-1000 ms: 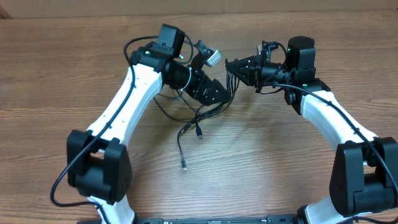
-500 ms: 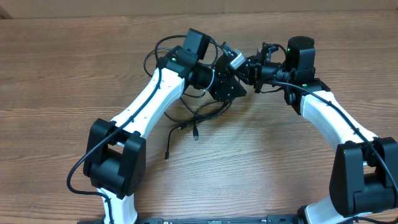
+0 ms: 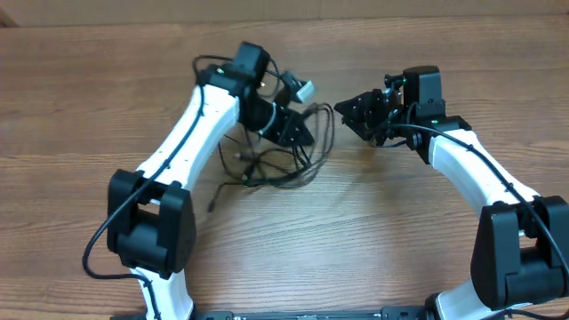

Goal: Untangle cables

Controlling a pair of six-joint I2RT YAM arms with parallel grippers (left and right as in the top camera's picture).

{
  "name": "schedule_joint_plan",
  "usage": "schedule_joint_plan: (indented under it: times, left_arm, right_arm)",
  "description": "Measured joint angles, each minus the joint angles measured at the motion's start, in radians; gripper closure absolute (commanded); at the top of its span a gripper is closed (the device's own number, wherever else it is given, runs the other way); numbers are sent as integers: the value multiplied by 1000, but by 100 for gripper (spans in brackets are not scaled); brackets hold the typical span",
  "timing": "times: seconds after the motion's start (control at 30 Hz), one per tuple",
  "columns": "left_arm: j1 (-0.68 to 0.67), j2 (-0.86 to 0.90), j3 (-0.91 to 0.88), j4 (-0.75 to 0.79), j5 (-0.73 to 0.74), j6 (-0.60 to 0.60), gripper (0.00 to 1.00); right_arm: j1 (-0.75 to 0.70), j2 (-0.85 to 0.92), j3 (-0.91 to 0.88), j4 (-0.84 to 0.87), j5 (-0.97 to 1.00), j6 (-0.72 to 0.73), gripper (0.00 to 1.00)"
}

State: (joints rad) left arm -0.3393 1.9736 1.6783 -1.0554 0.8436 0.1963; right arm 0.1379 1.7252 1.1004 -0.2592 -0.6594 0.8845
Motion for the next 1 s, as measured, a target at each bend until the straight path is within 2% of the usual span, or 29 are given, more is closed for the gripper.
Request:
schedule_joint_plan:
  times: [0.03,0.27,0.47,0.63,0.7,0.73,0.83,1.0]
  left_arm:
    - [7,-6,15,-6,0,6,96]
    - [33,-114,199,-18,-3,21,96]
    - [32,-203,407,-12,-1,-15,96]
    - [32,-214,532,-15,-18,-32,96]
    - [32,-217,549,-20,-82,-33,96]
    - [32,-218,551,-29,-119,-33,96]
    - [32,-217,552,-96,-270,-33,96]
    - [32,-217,552,-154,-382,-55,96]
  right_arm:
    - [0,0,0,-10,9,-21,55]
    - [-1,0,0,-66,-20,-204,54]
    - [-20,0,0,107,-302,-295,50]
    - [-33,0,0,343,-569,-253,50]
    - [-33,0,0,443,-665,-209,45]
    - [-33,0,0,460,-690,-196,41]
    - [-33,0,0,499,-763,-158,36]
    - [-32,0,0,497,-781,-121,33]
